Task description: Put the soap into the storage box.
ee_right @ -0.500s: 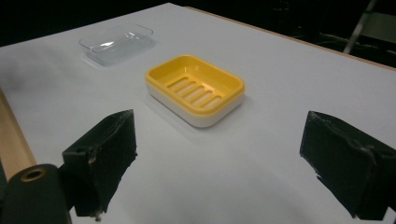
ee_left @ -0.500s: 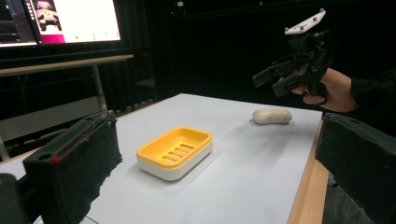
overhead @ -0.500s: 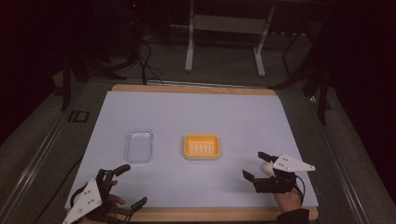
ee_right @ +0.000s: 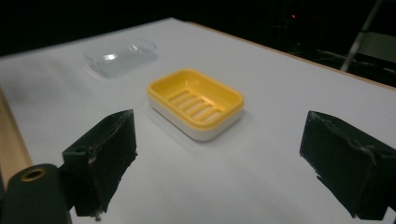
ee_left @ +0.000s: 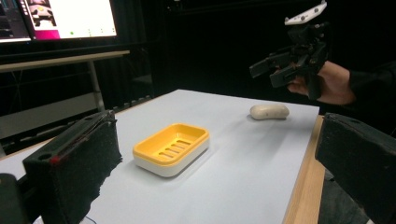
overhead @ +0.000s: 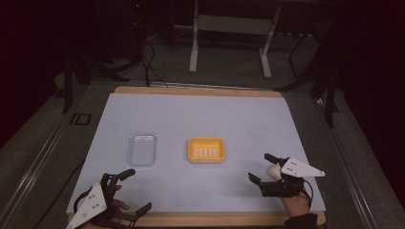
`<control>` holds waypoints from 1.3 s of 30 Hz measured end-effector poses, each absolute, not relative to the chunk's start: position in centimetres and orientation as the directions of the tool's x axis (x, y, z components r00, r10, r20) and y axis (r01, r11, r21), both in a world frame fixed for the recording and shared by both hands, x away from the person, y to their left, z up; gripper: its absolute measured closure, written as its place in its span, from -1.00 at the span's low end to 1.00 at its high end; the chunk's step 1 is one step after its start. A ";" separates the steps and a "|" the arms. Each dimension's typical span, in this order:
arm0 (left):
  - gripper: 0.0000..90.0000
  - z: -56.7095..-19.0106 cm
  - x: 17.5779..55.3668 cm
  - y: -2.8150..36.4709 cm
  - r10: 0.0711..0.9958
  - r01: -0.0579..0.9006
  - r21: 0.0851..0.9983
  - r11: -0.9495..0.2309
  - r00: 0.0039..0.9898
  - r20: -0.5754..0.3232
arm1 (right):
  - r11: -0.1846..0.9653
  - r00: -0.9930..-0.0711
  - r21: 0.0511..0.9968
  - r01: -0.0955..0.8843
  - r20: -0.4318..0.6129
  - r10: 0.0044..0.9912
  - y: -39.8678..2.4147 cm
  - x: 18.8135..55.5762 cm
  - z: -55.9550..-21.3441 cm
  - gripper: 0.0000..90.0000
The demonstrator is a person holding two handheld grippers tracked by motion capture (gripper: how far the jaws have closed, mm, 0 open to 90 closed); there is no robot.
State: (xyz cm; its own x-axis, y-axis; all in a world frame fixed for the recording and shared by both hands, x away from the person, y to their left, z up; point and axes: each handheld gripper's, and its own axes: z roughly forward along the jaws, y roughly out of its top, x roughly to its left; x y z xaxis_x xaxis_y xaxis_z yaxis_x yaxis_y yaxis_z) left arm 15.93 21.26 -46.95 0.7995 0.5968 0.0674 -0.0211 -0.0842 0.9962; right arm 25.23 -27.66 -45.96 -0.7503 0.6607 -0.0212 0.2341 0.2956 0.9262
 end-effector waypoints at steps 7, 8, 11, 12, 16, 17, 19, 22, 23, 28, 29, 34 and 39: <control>-1.00 -47.1 16.0 21.2 0.593 -0.012 0.995 -0.097 0.802 0.068 | 0.394 -0.812 0.884 0.253 -0.028 0.583 -27.4 25.9 -45.0 -0.72; -1.00 -47.1 16.0 21.1 0.593 -0.012 0.995 -0.096 0.802 0.067 | 0.428 -0.815 0.866 0.257 -0.043 0.577 -27.3 26.0 -44.9 -0.71; -1.00 -47.2 16.1 21.1 0.592 -0.010 0.995 -0.102 0.803 0.069 | 0.478 -0.837 0.836 0.270 -0.042 0.546 -27.1 26.2 -44.9 -0.71; -1.00 -47.2 16.2 21.1 0.592 -0.007 0.995 -0.102 0.803 0.066 | 0.507 -0.837 0.820 0.266 -0.065 0.543 -27.0 26.3 -44.8 -0.69; -1.00 -47.2 16.2 21.1 0.591 -0.004 0.994 -0.106 0.804 0.066 | 0.564 -0.857 0.748 0.350 0.012 0.515 -26.8 27.0 -44.8 -0.76; -1.00 -47.2 16.2 21.1 0.590 -0.003 0.994 -0.107 0.804 0.066 | 0.576 -0.855 0.737 0.354 0.005 0.518 -26.7 27.0 -44.9 -0.76; -1.00 -47.2 16.2 21.0 0.590 -0.004 0.994 -0.110 0.805 0.069 | 0.599 -0.862 0.716 0.358 0.007 0.507 -26.5 27.0 -44.9 -0.76; -1.00 -47.3 16.2 21.0 0.586 -0.002 0.994 -0.111 0.807 0.067 | 0.631 -0.862 0.683 0.367 -0.005 0.506 -26.2 26.9 -44.8 -0.76; -1.00 -47.3 16.2 21.0 0.585 -0.002 0.994 -0.111 0.808 0.067 | 0.647 -0.858 0.667 0.370 -0.022 0.513 -26.1 26.9 -44.8 -0.76; -1.00 -47.3 16.1 20.9 0.582 -0.001 0.994 -0.112 0.811 0.066 | 0.686 -0.851 0.584 0.433 0.014 0.525 -25.8 27.0 -45.1 -0.76; -1.00 -47.3 16.1 20.9 0.582 -0.001 0.994 -0.112 0.811 0.066 | 0.693 -0.850 0.571 0.441 0.018 0.526 -25.8 27.1 -45.2 -0.76; -1.00 -47.3 16.2 20.9 0.581 0.004 0.993 -0.116 0.811 0.064 | 0.706 -0.841 0.523 0.477 0.039 0.539 -25.8 27.3 -45.3 -0.76; -1.00 -47.3 16.2 20.9 0.580 0.005 0.993 -0.117 0.812 0.064 | 0.725 -0.832 0.465 0.507 0.043 0.554 -25.8 27.2 -45.4 -0.76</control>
State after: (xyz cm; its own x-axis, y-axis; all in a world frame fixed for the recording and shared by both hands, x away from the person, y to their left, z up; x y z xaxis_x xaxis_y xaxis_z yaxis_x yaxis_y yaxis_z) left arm 16.17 20.88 -47.31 0.8120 0.5802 0.0640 0.0051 -0.1167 0.9932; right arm 27.22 -25.79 -45.45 -0.8316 0.5538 0.0428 0.5071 0.7255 0.4654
